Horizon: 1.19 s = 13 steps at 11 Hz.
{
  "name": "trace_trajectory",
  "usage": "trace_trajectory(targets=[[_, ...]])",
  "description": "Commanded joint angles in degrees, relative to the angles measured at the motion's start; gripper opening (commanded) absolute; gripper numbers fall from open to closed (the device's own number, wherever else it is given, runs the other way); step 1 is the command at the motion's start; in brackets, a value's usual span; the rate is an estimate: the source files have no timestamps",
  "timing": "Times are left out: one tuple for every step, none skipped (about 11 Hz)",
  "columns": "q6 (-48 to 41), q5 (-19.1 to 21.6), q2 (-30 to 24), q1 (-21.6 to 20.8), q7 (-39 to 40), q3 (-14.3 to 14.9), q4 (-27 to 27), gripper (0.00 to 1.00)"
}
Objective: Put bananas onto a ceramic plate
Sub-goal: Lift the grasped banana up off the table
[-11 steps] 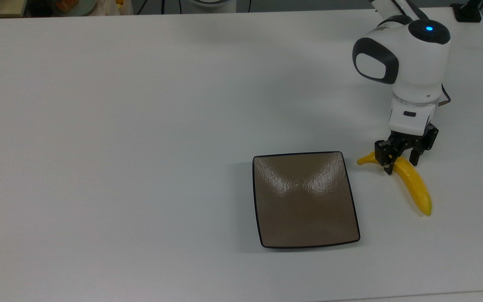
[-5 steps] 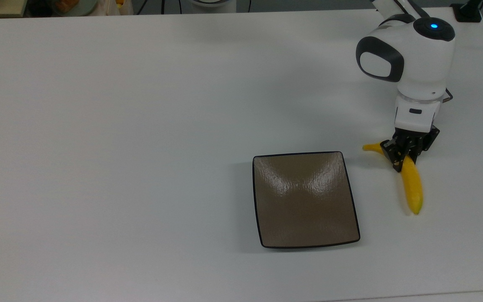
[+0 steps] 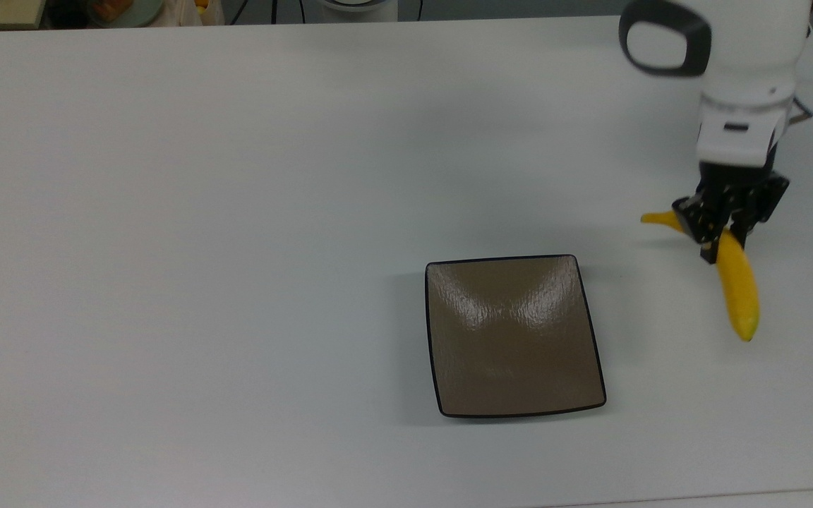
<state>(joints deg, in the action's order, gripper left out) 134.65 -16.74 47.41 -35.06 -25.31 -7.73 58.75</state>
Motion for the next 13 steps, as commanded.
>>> trace_trajectory(targets=[[-4.8, -0.3, -10.9, 1.1, -1.1, -0.4, 6.7, 0.00], [-6.0, 0.5, -12.8, 2.4, -0.8, -0.4, 7.0, 0.00], [-6.3, 1.3, -15.3, 3.6, -0.4, -0.4, 8.4, 0.00], [-6.3, 2.3, -17.7, 4.1, 2.1, -0.5, 10.3, 0.00], [-6.5, 4.8, -19.1, 5.0, 5.1, -0.4, 11.2, 0.00], [-7.1, 7.3, -19.4, 6.7, 8.5, -0.4, 11.2, 0.00], [-8.9, 8.9, -19.4, 9.1, 12.2, -0.5, 11.0, 0.00], [-9.1, 10.4, -19.2, 10.5, 16.0, -0.5, 10.9, 0.00], [-9.2, 11.5, -19.1, 12.5, 19.4, -0.5, 10.9, 0.00], [-9.3, 12.2, -19.0, 14.2, 22.9, -0.5, 10.9, 0.00], [-9.4, 12.6, -18.6, 15.4, 25.9, -0.3, 11.0, 0.00], [-9.3, 12.4, -18.1, 15.9, 27.8, 0.2, 11.1, 0.00], [-9.2, 12.4, -17.1, 16.1, 27.9, 0.3, 11.1, 0.00]])
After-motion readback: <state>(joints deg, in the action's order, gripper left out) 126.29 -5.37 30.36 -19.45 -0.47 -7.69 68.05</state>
